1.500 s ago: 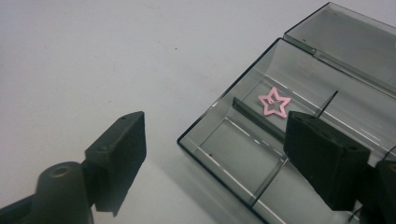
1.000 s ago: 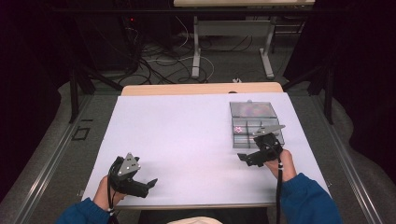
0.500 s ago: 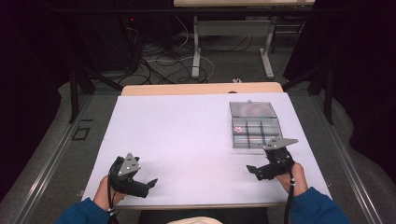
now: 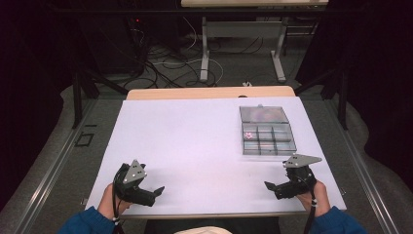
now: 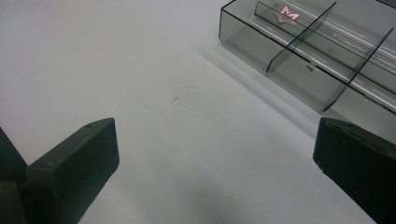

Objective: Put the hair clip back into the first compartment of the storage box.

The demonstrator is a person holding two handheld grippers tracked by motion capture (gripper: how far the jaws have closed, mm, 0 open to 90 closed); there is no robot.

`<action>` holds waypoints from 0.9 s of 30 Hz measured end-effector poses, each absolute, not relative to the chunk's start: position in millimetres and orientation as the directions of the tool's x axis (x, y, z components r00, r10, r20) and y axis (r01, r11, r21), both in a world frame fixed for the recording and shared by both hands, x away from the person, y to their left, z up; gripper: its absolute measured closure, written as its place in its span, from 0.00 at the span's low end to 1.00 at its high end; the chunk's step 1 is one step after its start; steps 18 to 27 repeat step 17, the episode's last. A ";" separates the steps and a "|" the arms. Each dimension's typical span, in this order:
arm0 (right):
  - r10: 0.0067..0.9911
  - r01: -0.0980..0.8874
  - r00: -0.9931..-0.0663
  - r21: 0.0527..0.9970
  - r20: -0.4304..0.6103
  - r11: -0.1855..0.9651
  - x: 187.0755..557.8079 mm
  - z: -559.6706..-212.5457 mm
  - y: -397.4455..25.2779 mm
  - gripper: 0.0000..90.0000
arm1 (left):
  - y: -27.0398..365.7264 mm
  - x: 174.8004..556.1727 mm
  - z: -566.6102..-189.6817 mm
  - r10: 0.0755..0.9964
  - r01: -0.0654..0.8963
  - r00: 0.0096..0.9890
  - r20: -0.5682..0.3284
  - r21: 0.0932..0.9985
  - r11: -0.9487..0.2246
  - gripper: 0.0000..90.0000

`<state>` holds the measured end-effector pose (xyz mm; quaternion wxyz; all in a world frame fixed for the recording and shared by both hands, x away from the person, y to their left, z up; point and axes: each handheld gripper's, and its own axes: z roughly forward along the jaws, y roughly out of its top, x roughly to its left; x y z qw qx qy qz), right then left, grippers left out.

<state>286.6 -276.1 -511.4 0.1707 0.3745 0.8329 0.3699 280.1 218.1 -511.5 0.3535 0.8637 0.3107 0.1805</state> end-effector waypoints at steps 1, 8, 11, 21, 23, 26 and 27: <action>0.754 0.499 -0.657 0.745 -0.007 0.443 284.9 -511.5 -276.8 0.00 | 218.0 280.1 -511.7 0.666 0.410 0.741 0.089 0.725 -0.553 0.00; 0.757 0.498 -0.654 0.750 -0.005 0.435 271.5 -512.9 -281.4 0.00 | 218.1 280.2 -511.7 0.666 0.411 0.740 0.089 0.725 -0.553 0.00; 0.759 0.491 -0.651 0.760 -0.007 0.427 267.1 -513.0 -283.4 0.00 | 218.1 280.2 -511.4 0.666 0.409 0.741 0.091 0.725 -0.554 0.00; 0.756 0.481 -0.654 0.759 -0.024 0.440 266.6 -512.4 -284.5 0.00 | 219.0 281.0 -510.6 0.667 0.407 0.739 0.095 0.727 -0.554 0.00; 0.756 0.481 -0.654 0.759 -0.024 0.440 266.6 -512.4 -284.5 0.00 | 219.0 281.0 -510.6 0.667 0.407 0.739 0.095 0.727 -0.554 0.00; 0.756 0.481 -0.654 0.759 -0.024 0.440 266.6 -512.4 -284.5 0.00 | 219.0 281.0 -510.6 0.667 0.407 0.739 0.095 0.727 -0.554 0.00; 0.756 0.481 -0.654 0.759 -0.024 0.440 266.6 -512.4 -284.5 0.00 | 219.0 281.0 -510.6 0.667 0.407 0.739 0.095 0.727 -0.554 0.00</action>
